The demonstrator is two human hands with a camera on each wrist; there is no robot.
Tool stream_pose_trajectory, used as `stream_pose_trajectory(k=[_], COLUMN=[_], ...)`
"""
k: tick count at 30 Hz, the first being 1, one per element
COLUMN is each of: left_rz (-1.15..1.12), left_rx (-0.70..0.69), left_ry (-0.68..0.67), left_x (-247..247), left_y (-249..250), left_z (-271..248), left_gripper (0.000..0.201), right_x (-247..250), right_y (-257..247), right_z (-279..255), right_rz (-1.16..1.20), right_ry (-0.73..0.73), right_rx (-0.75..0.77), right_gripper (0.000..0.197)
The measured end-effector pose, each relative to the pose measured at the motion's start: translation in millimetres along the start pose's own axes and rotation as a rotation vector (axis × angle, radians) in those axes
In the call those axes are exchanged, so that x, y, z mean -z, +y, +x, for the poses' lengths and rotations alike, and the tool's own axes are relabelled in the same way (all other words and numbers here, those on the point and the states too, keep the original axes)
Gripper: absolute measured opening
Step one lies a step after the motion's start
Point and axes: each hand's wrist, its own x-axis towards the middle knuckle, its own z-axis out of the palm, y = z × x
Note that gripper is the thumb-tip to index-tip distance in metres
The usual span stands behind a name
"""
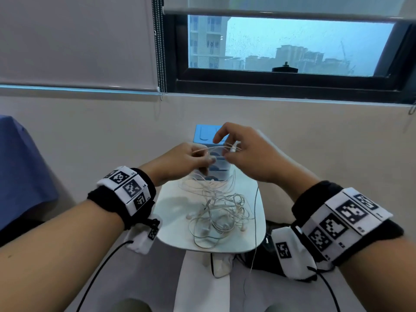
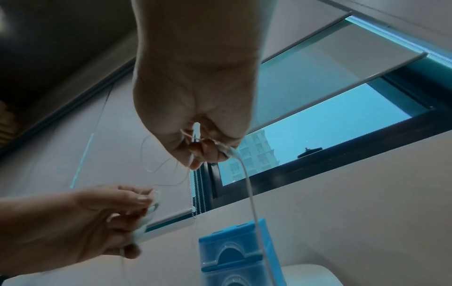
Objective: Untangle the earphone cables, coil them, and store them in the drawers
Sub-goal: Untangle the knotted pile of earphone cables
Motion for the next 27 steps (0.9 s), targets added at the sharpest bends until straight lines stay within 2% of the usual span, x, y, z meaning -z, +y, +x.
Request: stream_pose_trajectory(k=[5,9,12,15,18,21,24,27], left_rz=[0.047,0.13,0.055,0.012,0.025,-0.067,-0.037,-0.003], left_rx=[0.008,-0.017,-0.011,0.022,0.113,0.21,0.212,0.172], left_ry=[0.038,0.047,0.057,0.025,-0.124,-0.307,-0.464,-0.572], left_x=[21.6,31.6,35.1,37.7,40.8,34.1,21.4,9.6], left_y=[1.7,3.4,-1.9,-14.4,-32.0,-41.9,-41.0,-25.6], left_z=[-3.2,-13.5,-22.2,-32.5,-44.3,-56.9,-65.5,-65.2], left_gripper=[0.027,0.026,0.03,0.031,0.025,0.01,0.034,0.029], right_x=[11.2,15.4,18.9,24.3,28.8,29.1,21.4,14.6], right_y=[15.3,25.9,31.0,30.6,26.9,13.0,-9.5,-29.1], right_z=[-1.3,-0.5,-3.4,-7.9,-9.6,-8.3,-6.5,-2.3], right_rz=[-0.056,-0.012,0.047,0.081,0.114,0.125,0.079,0.044], right_ry=[0.209,0.304,0.298,0.352,0.433,0.422,0.322,0.261], right_rx=[-0.11,-0.244,-0.294,-0.319,-0.349,-0.322,-0.239,-0.133], right_gripper=[0.027,0.008,0.018,0.025,0.03,0.033,0.03,0.019])
